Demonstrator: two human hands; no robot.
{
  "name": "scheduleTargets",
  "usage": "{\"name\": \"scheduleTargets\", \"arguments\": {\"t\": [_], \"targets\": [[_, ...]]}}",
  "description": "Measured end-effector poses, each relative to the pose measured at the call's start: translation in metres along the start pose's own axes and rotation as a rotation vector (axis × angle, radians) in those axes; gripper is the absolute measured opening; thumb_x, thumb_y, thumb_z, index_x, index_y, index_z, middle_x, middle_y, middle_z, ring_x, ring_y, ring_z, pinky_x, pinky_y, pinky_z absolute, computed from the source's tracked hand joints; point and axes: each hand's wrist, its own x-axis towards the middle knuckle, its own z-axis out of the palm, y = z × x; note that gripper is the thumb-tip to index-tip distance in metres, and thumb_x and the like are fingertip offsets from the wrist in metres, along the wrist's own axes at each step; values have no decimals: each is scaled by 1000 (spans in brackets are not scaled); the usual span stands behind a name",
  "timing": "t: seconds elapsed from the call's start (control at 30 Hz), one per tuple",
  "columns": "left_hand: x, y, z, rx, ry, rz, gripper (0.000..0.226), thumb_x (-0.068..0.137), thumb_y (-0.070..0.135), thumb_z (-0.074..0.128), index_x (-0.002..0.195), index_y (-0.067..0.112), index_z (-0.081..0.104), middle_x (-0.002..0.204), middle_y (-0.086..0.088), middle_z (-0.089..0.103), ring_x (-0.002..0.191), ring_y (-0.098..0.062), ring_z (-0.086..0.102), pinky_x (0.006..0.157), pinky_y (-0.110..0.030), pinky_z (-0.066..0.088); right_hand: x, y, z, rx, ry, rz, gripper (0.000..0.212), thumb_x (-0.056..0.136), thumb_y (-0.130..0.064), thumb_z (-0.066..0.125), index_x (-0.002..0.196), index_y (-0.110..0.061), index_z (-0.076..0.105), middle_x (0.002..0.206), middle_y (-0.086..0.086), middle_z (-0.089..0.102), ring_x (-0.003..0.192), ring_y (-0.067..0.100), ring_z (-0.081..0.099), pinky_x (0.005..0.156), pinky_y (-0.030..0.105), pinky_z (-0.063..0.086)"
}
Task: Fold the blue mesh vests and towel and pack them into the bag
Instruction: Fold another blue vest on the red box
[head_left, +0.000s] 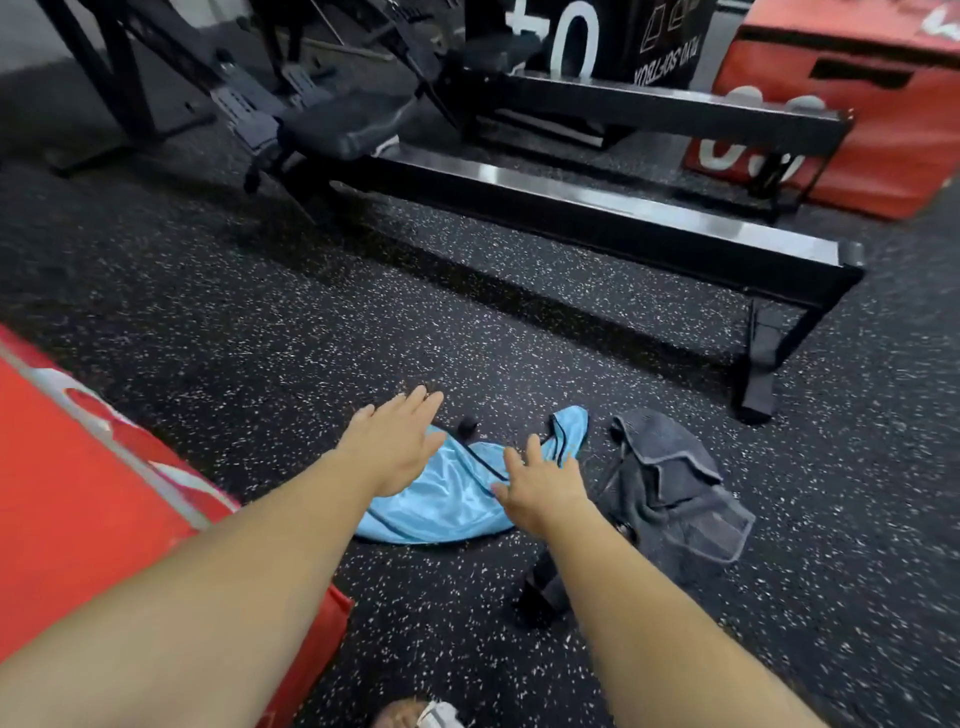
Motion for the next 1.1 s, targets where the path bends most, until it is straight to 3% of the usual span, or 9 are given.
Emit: {"name": "scheduleTargets", "arguments": {"t": [0.23,0.33,0.53,0.63,0.7,0.77,0.9,1.1], "targets": [[82,-8,63,10,-122,43,59,106,44,23,157,25,2,165,3,-2,151,-20,12,119,-45,20,86,27,72,79,-146,91,58,100,-43,31,151,-17,21,159,17,15,133,33,43,113,54,21],[105,-16,88,-3,-158,57,59,105,44,23,157,25,3,165,3,-1,150,-20,15,118,-46,21,118,34,99,144,-186,182,59,100,-43,31,153,-21,16,155,20,23,137,34,35,113,53,19],[117,-33,119,-8,-249,45,61,105,45,23,157,27,-2,165,3,-6,150,-22,14,118,-43,22,161,28,131,311,-270,400,59,101,-48,29,154,-26,15,157,30,-11,147,42,-5,118,54,8],[117,-41,124,-14,-255,30,60,105,45,23,157,27,-1,165,4,-6,149,-22,17,117,-41,21,170,28,133,334,-329,479,57,101,-42,33,153,-22,20,158,28,-8,147,42,-5,117,53,8],[115,-45,126,-27,-262,20,60,105,44,23,157,27,-2,165,4,-5,150,-21,16,117,-41,21,173,30,132,338,-346,476,55,100,-34,36,150,-12,26,158,24,8,146,38,7,116,49,14],[113,-47,126,-42,-268,12,61,105,44,23,157,27,-3,164,4,-6,150,-20,14,119,-40,20,171,29,129,332,-303,445,50,99,-29,37,145,-8,34,155,17,21,143,34,17,115,48,18],[99,-44,114,-83,-257,-32,60,105,45,24,157,29,-2,164,7,-7,150,-21,16,116,-40,21,152,19,114,320,-165,363,44,97,-21,40,139,-9,38,155,14,20,146,29,13,115,49,17],[37,-34,51,-92,-167,-79,60,105,42,27,157,27,1,165,4,-4,148,-24,22,115,-47,26,92,-20,63,275,55,121,56,95,-17,40,148,-8,23,154,13,14,147,26,9,117,48,17]]}}
